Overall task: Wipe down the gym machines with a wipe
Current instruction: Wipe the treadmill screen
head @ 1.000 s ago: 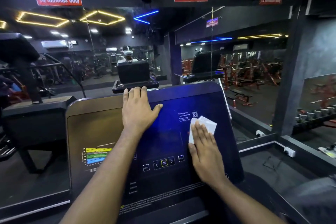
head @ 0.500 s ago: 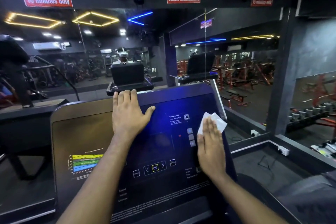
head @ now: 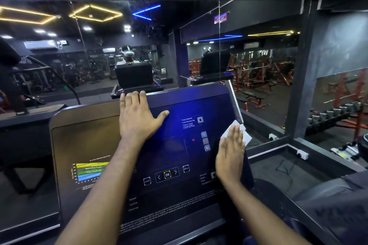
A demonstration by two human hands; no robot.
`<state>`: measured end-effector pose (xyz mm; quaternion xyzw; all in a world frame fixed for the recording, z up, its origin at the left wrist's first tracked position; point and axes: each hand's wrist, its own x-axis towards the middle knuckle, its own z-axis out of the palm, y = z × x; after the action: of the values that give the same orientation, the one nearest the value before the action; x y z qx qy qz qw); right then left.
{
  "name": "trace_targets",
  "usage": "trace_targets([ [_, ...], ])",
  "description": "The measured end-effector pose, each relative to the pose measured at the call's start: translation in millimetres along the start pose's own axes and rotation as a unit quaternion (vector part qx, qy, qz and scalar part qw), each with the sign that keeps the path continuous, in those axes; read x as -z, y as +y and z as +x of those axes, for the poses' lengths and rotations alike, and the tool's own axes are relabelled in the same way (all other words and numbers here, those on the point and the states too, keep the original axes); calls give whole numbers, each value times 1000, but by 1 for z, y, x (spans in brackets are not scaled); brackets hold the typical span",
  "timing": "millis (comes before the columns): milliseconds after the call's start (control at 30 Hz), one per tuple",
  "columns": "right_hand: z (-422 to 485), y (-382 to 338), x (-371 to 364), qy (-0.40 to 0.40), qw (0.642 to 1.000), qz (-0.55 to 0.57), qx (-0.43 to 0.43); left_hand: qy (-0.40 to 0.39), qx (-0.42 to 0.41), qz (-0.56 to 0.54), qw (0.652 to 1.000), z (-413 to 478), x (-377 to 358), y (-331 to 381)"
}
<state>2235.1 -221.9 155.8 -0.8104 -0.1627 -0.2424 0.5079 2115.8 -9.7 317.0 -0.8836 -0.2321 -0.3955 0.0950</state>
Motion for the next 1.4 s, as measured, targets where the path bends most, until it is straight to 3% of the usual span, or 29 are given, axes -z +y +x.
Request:
trace_targets([
  [67, 7, -14, -5, 4, 1000, -6, -5, 1, 0, -1, 1000, 0, 1, 0],
  [167, -26, -18, -4, -41, 995, -20, 93, 5, -7, -5, 1000, -2, 1, -3],
  [233, -51, -4, 2, -55, 992, -23, 112, 9, -11, -11, 1000, -4, 0, -3],
  [400, -13, -15, -6, 4, 998, 10, -58, 18, -2, -64, 998, -11, 2, -6],
  [433, -9, -26, -10, -2, 999, 13, -41, 31, 0, -78, 996, -16, 3, -8],
  [533, -41, -42, -17, -54, 992, -6, 116, 75, 13, -118, 990, -38, 4, -12],
  [600, -71, -30, -14, -79, 983, -19, 164, 88, 36, -130, 987, -55, 3, -21],
  [767, -41, -42, -25, -7, 1000, -24, 19, 101, 105, -141, 979, -88, -4, -47],
  [800, -40, -54, -30, -15, 999, -25, 29, 105, 115, -140, 978, -94, -5, -53],
  [900, -72, -68, -35, -90, 979, -32, 182, 118, 140, -136, 974, -104, -6, -69],
  [967, -97, -53, -27, -132, 960, -56, 239, 124, 151, -137, 971, -108, -7, -79],
  [1167, -65, -77, -42, -54, 994, -35, 91, 125, 183, -136, 966, -122, -3, -105],
  [1300, -106, -85, -45, -146, 958, -44, 242, 109, 178, -132, 969, -129, 1, -113],
  [1400, -118, -60, -33, -150, 954, -55, 255, 106, 188, -129, 968, -134, 4, -120],
])
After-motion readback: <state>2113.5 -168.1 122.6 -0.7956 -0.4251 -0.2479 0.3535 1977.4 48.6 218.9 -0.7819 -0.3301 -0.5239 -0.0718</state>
